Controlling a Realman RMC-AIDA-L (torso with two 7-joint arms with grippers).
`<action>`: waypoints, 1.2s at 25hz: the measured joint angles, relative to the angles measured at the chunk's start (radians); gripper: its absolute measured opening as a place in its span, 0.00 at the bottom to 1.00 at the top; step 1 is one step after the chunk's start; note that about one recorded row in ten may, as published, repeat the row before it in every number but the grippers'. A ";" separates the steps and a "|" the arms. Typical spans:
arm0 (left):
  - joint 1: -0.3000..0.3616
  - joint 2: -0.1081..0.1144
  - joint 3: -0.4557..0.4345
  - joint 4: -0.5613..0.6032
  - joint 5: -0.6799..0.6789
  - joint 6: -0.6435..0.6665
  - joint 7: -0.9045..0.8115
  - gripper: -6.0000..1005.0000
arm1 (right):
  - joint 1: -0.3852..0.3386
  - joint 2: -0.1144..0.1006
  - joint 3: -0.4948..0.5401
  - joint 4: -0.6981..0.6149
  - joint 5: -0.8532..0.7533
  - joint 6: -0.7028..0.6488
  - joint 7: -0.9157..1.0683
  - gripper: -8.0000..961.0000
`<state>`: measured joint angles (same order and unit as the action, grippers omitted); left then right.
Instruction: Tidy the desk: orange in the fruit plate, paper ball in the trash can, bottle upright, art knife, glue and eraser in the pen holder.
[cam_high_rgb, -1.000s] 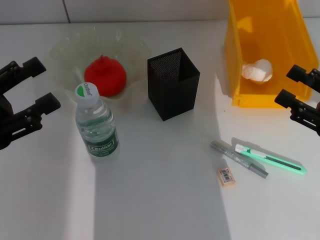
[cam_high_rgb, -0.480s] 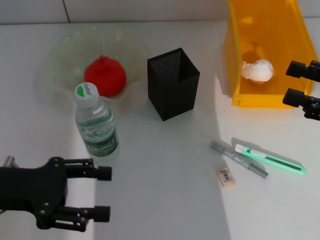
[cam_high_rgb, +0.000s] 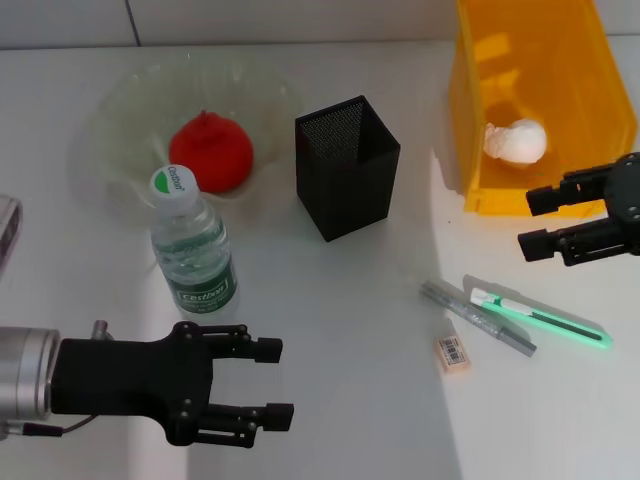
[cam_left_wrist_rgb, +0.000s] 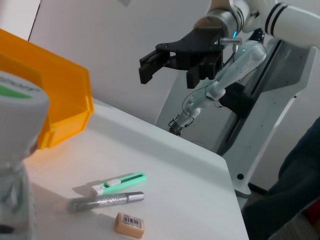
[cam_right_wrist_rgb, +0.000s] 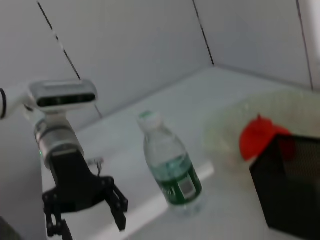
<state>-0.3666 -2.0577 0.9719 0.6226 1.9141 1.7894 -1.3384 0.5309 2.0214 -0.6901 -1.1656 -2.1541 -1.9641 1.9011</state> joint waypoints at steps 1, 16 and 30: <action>-0.005 -0.004 0.001 0.000 0.006 -0.010 -0.001 0.77 | 0.016 -0.001 -0.033 -0.034 -0.037 -0.003 0.048 0.75; -0.058 -0.011 0.027 -0.065 0.010 -0.102 0.005 0.77 | 0.203 0.057 -0.535 -0.251 -0.542 0.008 0.403 0.75; -0.066 -0.012 0.027 -0.089 0.010 -0.128 0.016 0.77 | 0.182 0.060 -0.697 -0.116 -0.551 0.169 0.326 0.75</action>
<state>-0.4322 -2.0694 0.9985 0.5337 1.9244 1.6617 -1.3223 0.7129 2.0817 -1.3870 -1.2812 -2.7050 -1.7950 2.2272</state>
